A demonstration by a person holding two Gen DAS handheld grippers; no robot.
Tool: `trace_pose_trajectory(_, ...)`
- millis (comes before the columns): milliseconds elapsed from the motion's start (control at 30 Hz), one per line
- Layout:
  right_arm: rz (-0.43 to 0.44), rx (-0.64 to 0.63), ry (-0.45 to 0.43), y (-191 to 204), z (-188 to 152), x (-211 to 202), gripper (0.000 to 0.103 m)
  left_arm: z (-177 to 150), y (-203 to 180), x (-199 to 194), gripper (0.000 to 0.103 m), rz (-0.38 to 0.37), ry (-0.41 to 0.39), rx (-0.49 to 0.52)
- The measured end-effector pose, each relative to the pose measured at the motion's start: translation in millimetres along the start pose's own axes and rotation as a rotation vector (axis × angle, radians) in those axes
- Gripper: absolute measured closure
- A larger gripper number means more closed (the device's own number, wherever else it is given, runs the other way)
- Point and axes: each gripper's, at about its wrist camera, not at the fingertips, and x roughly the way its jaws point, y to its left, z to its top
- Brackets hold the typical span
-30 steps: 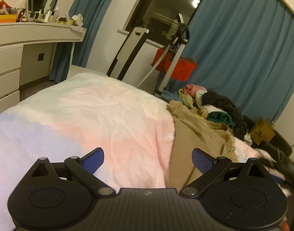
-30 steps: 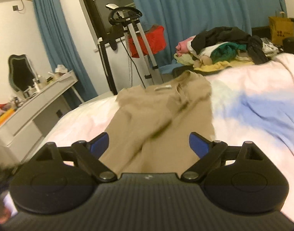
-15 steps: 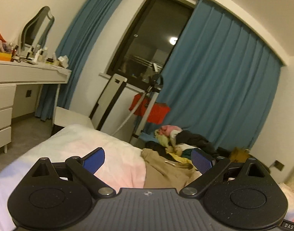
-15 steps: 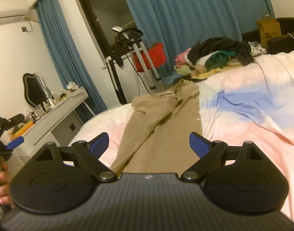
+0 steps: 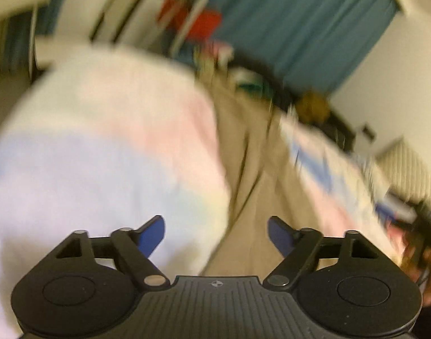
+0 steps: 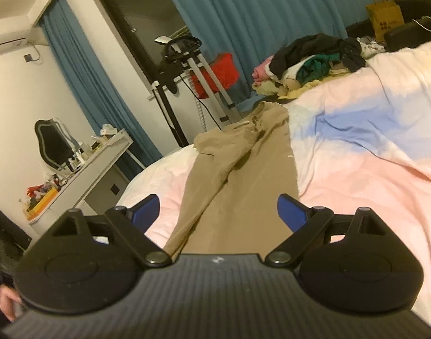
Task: Fold clothes
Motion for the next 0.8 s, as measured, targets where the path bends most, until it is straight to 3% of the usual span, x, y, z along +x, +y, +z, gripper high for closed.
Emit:
trace_pose_trajectory(67, -0.011, 0.015, 0.007, -5.7, -1.4, 1.4, 0.011, -7.3, 7.8, 20.0, 0.042, 0.003, 0.059, 0.022)
trace_pose_trajectory(200, -0.042, 0.042, 0.036, -16.7, -4.6, 9.5, 0.011, -12.4, 20.5, 41.6, 0.051, -0.052, 0.111, 0.047)
trace_pose_trajectory(300, -0.051, 0.067, 0.068, -22.4, -6.5, 20.5, 0.011, -14.0, 12.9, 44.8, 0.075, -0.078, 0.148, 0.124)
trace_pose_trajectory(367, -0.051, 0.082, 0.087, -24.7, -7.9, 27.6, 0.011, -14.5, 5.3, 46.0, 0.099, -0.068, 0.179, 0.203)
trace_pose_trajectory(467, -0.046, 0.093, 0.108, -25.4, -9.8, 33.5, 0.011, -18.7, -17.1, 38.2, 0.1, -0.045, 0.173, 0.312)
trace_pose_trajectory(633, -0.06, 0.101, 0.108, -27.9, -10.6, 28.5, 0.011, -28.0, -84.7, -0.9, 0.1, 0.033, 0.059, 0.56)
trace_pose_trajectory(800, -0.054, 0.13, 0.081, -30.0, -6.4, 17.0, 0.011, -42.7, -152.2, -12.3, 0.1, 0.026, -0.03, 0.687)
